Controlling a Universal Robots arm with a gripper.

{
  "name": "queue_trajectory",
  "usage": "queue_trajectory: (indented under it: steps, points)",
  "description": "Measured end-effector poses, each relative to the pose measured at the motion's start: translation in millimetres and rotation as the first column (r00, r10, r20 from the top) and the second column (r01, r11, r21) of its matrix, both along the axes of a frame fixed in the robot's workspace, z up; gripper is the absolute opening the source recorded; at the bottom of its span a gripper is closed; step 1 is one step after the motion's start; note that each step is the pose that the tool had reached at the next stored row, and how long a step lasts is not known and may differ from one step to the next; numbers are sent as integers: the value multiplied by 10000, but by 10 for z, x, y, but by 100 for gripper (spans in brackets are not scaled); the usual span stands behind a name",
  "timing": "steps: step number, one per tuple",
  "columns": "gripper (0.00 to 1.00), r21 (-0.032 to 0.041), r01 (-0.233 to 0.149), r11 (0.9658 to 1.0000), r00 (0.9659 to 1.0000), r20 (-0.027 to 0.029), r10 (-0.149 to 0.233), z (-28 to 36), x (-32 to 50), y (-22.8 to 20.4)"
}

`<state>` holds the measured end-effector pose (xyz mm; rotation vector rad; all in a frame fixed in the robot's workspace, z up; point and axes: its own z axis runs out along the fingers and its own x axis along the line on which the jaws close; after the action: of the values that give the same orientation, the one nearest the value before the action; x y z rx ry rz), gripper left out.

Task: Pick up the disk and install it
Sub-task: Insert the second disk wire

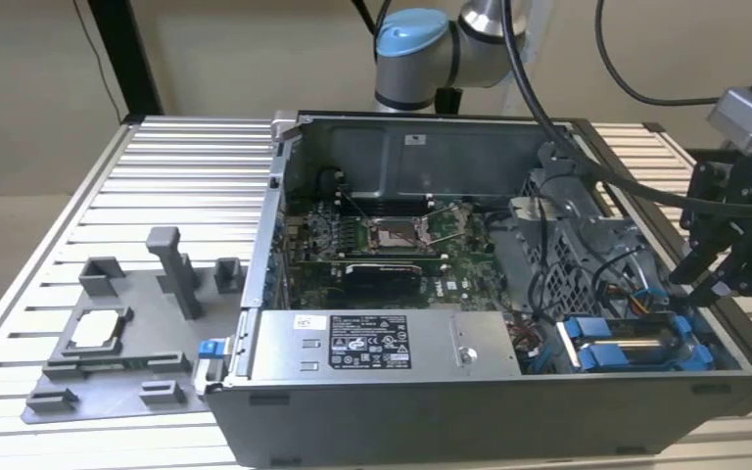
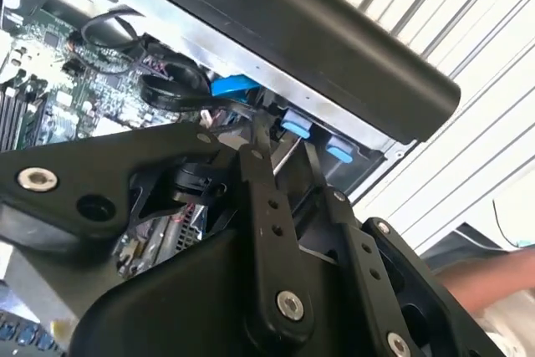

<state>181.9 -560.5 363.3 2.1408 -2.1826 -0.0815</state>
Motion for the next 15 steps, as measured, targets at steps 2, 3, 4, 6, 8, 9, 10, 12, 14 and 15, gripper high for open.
queue_trajectory:
  steps: [2,3,4,6,8,9,10,12,14,15]
  points:
    - [100,0,1,10000,10000,66,-1,-22,-14,40]
    - [100,0,-1,10000,10000,86,1,-32,-14,66]
    - [100,0,-1,10000,9999,103,1,-38,-14,83]
    - [100,2,-9,10000,9999,115,9,-41,-13,91]
    - [100,0,-19,10000,9999,116,19,-41,-10,88]
    - [100,0,-26,10000,9999,116,26,-41,-7,85]
    - [100,1,-34,10000,9999,117,34,-41,-1,80]
    - [100,2,-50,10000,9999,116,50,-43,11,69]
    - [100,1,-63,10000,9999,116,63,-44,14,61]
    - [100,2,-71,10000,9999,115,71,-48,14,58]
